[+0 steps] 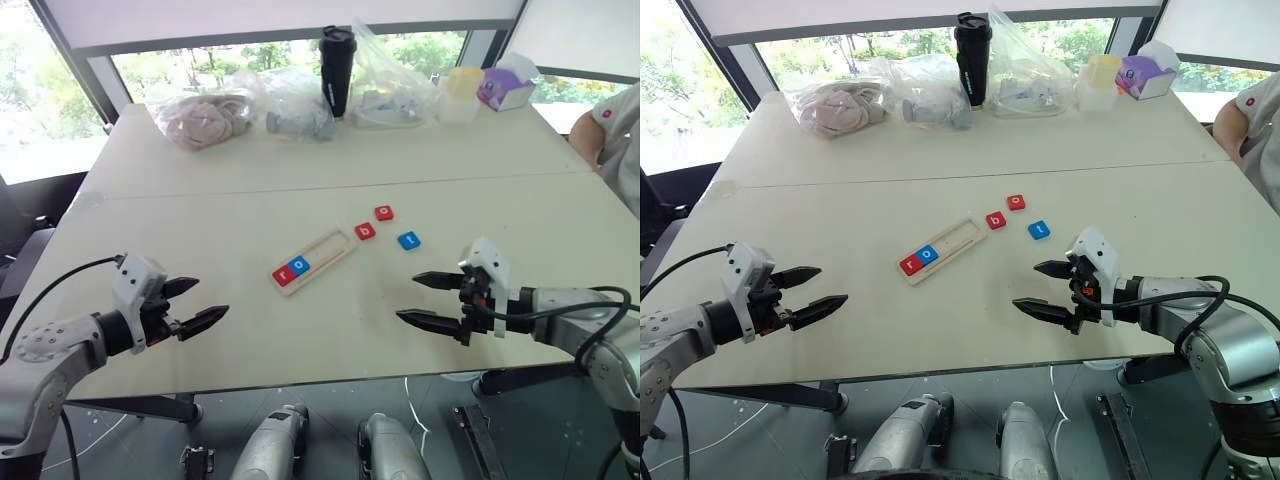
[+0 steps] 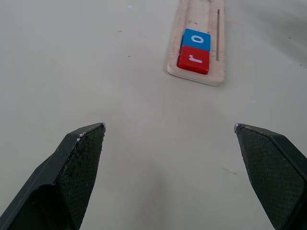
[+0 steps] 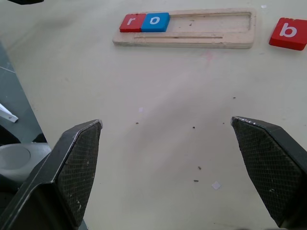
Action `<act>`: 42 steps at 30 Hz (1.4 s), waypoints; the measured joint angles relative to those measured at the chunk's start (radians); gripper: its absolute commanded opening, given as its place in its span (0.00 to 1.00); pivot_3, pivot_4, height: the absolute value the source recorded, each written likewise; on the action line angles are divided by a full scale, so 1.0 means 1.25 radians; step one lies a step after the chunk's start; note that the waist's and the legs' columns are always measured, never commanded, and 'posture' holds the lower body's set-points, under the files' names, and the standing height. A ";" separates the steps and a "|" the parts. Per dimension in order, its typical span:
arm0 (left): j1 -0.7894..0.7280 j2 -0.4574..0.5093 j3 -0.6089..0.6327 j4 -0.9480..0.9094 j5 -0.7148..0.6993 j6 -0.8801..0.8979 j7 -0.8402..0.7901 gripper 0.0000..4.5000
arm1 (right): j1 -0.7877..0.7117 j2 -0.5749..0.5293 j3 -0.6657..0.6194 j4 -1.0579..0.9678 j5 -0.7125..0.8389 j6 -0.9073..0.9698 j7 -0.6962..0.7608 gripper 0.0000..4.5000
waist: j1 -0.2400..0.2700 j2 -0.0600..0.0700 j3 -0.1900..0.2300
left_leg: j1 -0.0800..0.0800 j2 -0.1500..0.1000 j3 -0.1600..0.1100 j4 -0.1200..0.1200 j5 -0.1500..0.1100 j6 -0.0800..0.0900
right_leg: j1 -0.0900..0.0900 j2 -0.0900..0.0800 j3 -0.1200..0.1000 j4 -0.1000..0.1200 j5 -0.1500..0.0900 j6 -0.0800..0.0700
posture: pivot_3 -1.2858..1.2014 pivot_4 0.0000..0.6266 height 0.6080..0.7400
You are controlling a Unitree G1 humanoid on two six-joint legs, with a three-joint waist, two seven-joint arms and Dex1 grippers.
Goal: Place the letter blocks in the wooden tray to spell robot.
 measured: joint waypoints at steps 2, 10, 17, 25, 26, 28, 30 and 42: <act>-0.001 0.000 0.000 0.000 -0.001 0.000 -0.001 1.00 | 0.000 0.000 0.000 0.000 0.000 0.000 0.000 0.99 | 0.000 0.000 0.000 | 0.000 0.000 0.000 0.000 0.000 0.000 | 0.000 0.000 0.000 0.000 0.000 0.000 | 0.52 0.24 1.00; -0.017 0.003 -0.001 0.006 0.001 0.000 -0.001 1.00 | 0.000 0.001 0.000 0.000 -0.001 0.000 -0.005 0.99 | 0.000 0.000 0.000 | 0.000 0.000 0.000 0.000 0.000 0.000 | 0.000 0.000 0.000 0.000 0.000 0.000 | 0.52 0.24 1.00; -0.057 0.015 -0.031 0.035 0.056 -0.005 0.030 1.00 | 0.000 -0.016 -0.002 0.016 -0.012 -0.010 0.001 0.99 | 0.002 0.000 0.000 | 0.000 0.000 0.000 0.000 0.000 0.000 | 0.000 0.000 0.000 0.000 0.000 0.000 | 0.52 0.24 1.00; -0.175 -0.022 -0.129 0.054 0.072 0.002 0.040 1.00 | -0.076 -0.006 -0.016 0.027 -0.010 0.038 -0.061 0.99 | 0.000 0.000 0.000 | 0.000 0.000 0.001 -0.001 0.000 0.000 | 0.002 0.000 0.000 0.001 0.001 0.001 | 0.52 0.24 1.00; -0.189 -0.044 -0.181 0.083 0.105 -0.010 0.051 1.00 | -0.070 -0.001 -0.017 -0.006 0.000 0.055 -0.077 0.99 | 0.001 0.000 0.000 | 0.000 0.000 0.001 -0.001 0.000 0.000 | 0.002 0.000 0.000 0.001 0.002 0.003 | 0.52 0.24 1.00; -0.223 -0.072 -0.236 0.128 0.148 -0.025 0.066 1.00 | -0.059 0.007 -0.011 -0.064 0.013 0.078 -0.100 0.99 | 0.003 -0.001 0.000 | -0.001 0.000 0.001 -0.001 0.000 0.000 | 0.001 0.000 0.000 0.002 0.002 0.003 | 0.52 0.24 1.00; -0.268 -0.102 -0.287 0.165 0.190 -0.050 0.077 1.00 | -0.052 0.025 -0.008 -0.130 0.036 0.106 -0.133 0.99 | 0.005 -0.001 0.000 | -0.001 0.000 0.000 -0.001 0.000 0.000 | 0.001 0.000 0.000 0.002 0.002 0.003 | 0.52 0.24 1.00; -0.333 -0.196 -0.381 0.247 0.291 -0.140 0.084 1.00 | -0.009 0.073 -0.003 -0.215 0.073 0.154 -0.253 0.99 | 0.001 -0.001 0.000 | -0.001 -0.001 0.001 0.000 0.001 0.001 | 0.002 0.000 0.000 0.002 0.002 0.003 | 0.52 0.24 1.00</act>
